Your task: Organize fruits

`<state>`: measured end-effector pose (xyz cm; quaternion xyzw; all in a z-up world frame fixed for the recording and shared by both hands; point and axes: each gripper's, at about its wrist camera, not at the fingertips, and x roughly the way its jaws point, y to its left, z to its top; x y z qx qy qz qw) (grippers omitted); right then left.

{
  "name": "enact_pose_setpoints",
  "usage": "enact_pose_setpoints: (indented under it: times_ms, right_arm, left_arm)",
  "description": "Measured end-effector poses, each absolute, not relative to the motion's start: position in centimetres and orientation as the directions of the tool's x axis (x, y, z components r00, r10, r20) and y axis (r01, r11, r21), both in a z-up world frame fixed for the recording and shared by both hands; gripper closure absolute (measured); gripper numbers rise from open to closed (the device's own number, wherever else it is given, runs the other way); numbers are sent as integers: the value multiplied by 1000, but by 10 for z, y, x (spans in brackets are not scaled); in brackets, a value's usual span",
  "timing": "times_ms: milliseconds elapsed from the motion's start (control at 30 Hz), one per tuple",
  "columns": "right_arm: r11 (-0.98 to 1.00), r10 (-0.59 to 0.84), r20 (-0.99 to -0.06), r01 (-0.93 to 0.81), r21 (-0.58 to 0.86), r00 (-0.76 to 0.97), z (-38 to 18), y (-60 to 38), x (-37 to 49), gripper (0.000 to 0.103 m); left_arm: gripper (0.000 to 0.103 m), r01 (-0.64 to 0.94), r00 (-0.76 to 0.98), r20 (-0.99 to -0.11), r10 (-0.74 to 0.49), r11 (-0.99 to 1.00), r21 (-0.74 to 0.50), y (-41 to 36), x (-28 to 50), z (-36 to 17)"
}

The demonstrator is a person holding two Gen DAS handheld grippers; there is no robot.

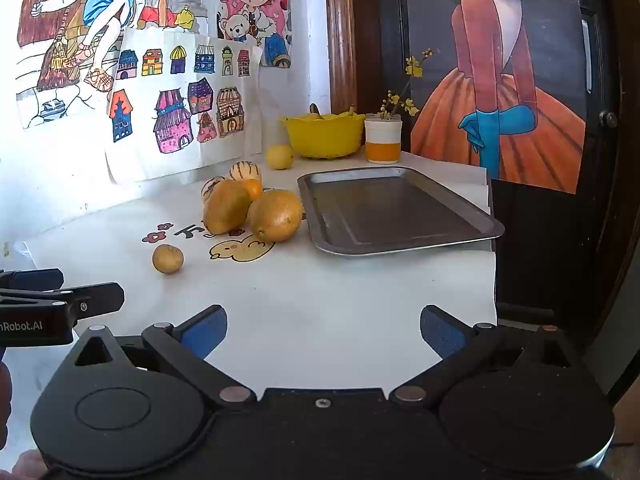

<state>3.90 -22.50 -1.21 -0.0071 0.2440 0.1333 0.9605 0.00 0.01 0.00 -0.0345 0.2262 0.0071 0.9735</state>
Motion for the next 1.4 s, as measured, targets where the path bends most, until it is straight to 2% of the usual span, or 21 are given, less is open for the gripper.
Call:
enact_pose_setpoints:
  times_ms: [1400]
  right_arm:
    - [964,253,-480,-259,55,840,-14,-222,39,0]
  left_arm:
    - [0,-34,889,-459,-4,997,-75,1,0,-6]
